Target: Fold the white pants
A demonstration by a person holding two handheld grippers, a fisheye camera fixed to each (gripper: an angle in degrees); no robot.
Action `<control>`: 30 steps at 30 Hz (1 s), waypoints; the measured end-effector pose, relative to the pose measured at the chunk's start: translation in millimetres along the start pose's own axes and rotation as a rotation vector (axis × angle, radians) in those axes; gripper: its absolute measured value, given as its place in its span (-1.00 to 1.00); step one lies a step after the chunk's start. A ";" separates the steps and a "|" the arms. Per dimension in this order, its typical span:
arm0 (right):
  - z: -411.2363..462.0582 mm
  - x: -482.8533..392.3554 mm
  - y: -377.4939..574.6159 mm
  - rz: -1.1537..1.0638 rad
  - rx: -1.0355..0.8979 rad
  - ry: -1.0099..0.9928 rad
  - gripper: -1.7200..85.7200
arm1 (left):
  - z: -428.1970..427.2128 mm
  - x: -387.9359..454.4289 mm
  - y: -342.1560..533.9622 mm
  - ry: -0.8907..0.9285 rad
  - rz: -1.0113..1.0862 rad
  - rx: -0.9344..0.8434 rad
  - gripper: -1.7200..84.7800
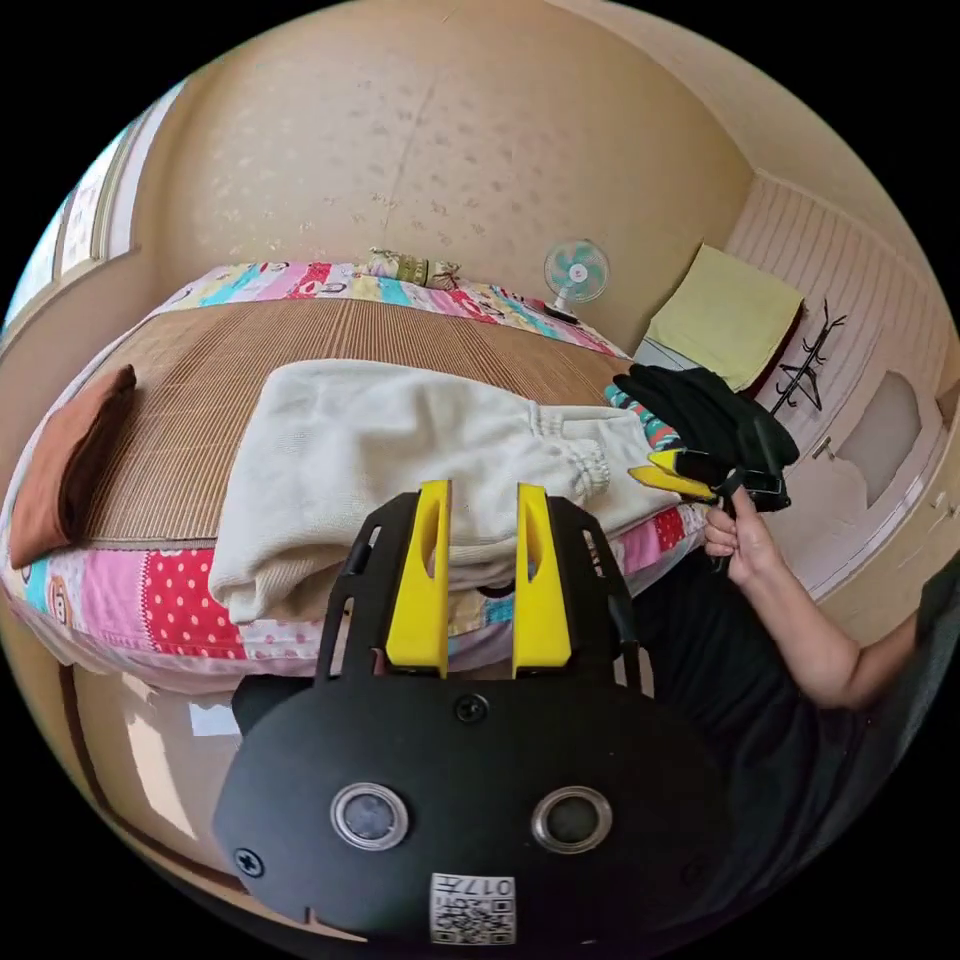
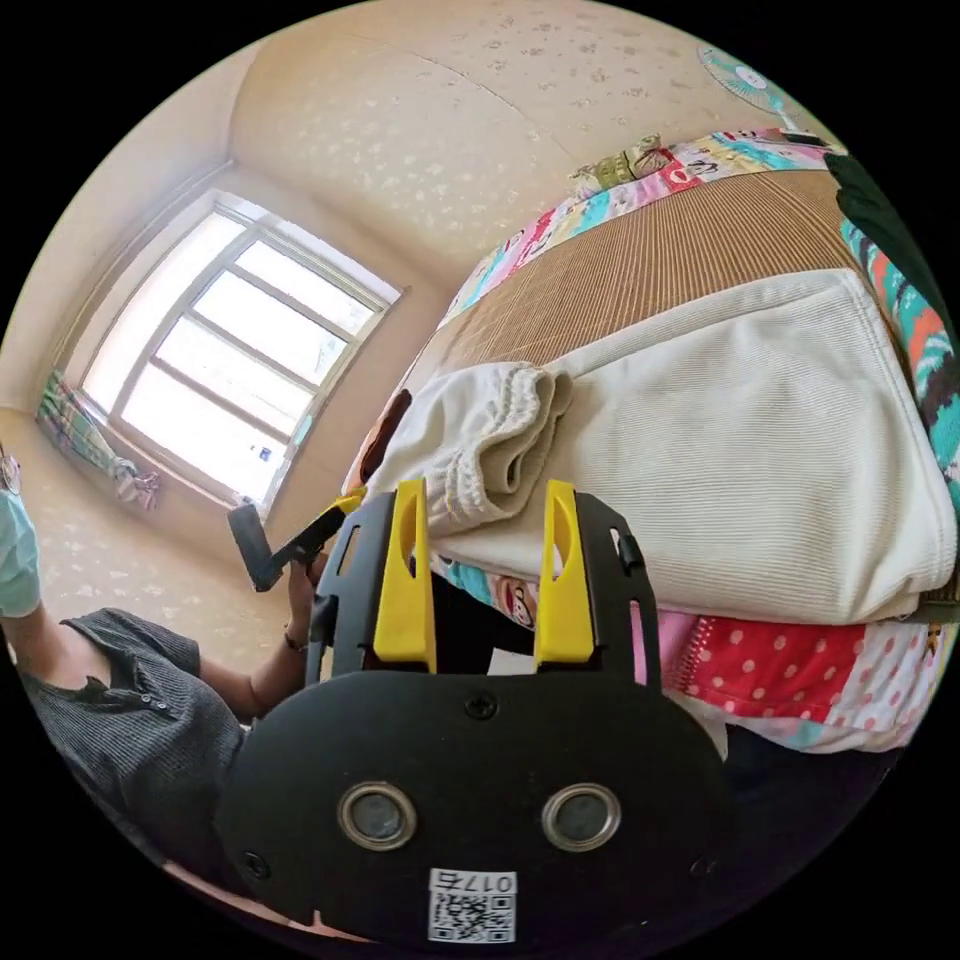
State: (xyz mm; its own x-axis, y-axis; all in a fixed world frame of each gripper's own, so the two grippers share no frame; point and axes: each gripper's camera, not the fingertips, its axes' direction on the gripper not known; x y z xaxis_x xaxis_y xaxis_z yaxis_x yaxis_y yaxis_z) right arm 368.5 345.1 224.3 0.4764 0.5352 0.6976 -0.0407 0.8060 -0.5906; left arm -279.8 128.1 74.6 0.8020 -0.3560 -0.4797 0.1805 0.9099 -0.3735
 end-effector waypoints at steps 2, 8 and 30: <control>23.4 19.7 -26.6 0.067 -0.072 -0.046 -0.53 | -22.3 -28.7 5.4 -0.033 -0.056 0.065 -0.73; 60.0 -33.2 -109.7 -0.125 -0.337 0.168 -0.77 | 8.5 -124.8 23.5 -0.089 -0.229 -0.256 -0.80; 112.6 -55.3 -0.1 -0.187 -0.074 0.838 -0.94 | -61.0 -297.0 32.5 0.639 -0.511 0.119 -0.81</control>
State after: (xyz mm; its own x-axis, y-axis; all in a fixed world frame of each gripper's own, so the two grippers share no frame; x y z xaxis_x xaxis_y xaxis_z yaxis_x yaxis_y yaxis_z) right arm 243.3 343.9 231.5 0.9618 0.0090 0.2737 0.1464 0.8279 -0.5415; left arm -547.0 250.4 156.4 0.1327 -0.7515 -0.6462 0.5233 0.6068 -0.5983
